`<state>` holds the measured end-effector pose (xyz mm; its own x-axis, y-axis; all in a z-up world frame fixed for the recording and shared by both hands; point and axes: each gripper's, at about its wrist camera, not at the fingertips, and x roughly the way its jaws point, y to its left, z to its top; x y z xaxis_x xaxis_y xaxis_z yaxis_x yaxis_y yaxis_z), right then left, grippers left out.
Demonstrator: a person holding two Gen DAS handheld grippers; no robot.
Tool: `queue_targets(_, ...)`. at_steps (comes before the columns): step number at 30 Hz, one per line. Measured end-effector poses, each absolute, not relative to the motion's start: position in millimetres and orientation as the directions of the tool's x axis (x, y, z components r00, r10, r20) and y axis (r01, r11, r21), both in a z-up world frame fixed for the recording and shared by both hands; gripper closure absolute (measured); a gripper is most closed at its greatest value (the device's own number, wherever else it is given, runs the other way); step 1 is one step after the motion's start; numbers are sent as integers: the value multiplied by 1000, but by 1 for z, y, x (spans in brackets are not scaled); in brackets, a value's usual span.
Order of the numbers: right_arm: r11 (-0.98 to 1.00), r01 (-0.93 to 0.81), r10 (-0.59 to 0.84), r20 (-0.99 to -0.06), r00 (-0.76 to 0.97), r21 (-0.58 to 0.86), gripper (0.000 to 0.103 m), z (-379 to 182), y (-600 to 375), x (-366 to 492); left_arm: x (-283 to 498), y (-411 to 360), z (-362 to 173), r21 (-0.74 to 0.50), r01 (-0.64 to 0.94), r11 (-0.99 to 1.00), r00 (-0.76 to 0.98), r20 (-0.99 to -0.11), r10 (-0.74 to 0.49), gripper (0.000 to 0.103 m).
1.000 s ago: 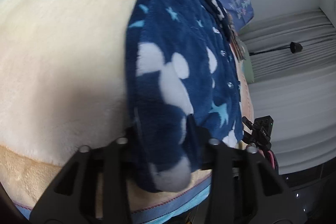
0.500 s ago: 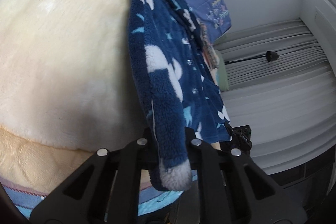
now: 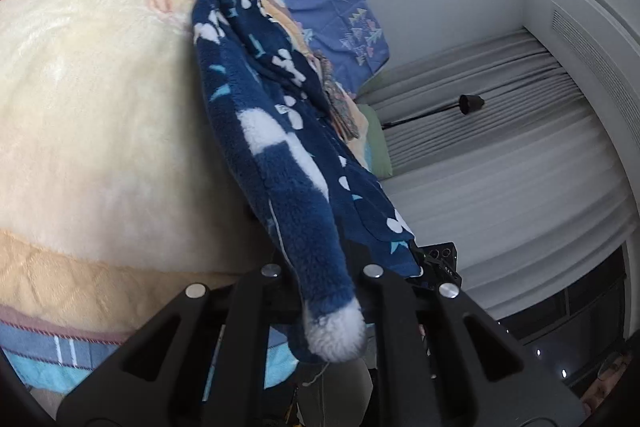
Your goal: Fold small clothes
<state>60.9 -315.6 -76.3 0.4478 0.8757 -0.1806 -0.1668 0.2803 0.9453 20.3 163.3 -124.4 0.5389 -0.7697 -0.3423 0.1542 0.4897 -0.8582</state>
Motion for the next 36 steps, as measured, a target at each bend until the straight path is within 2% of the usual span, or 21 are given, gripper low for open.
queue_targets(8,289,-230,882,-165,440,929,95,-56,-310,19,-22,164,-103,-857,211,471,541,-298,-786,94)
queue_targets(23,281,-214,879,-161,450,936,95,-76,-315,-53,-82,171,-122,-886,183,427,542,-272,-796,94)
queue_targets(31,297,-203,875,-181,449,933,95,-83,-316,-71,-105,171,-127,-868,180,464,536,-309,-786,94)
queue_targets(36,301,-216,875,-178,450,929,95,-77,-317,-60,-87,168,-116,-830,204,520,541,-347,-766,94)
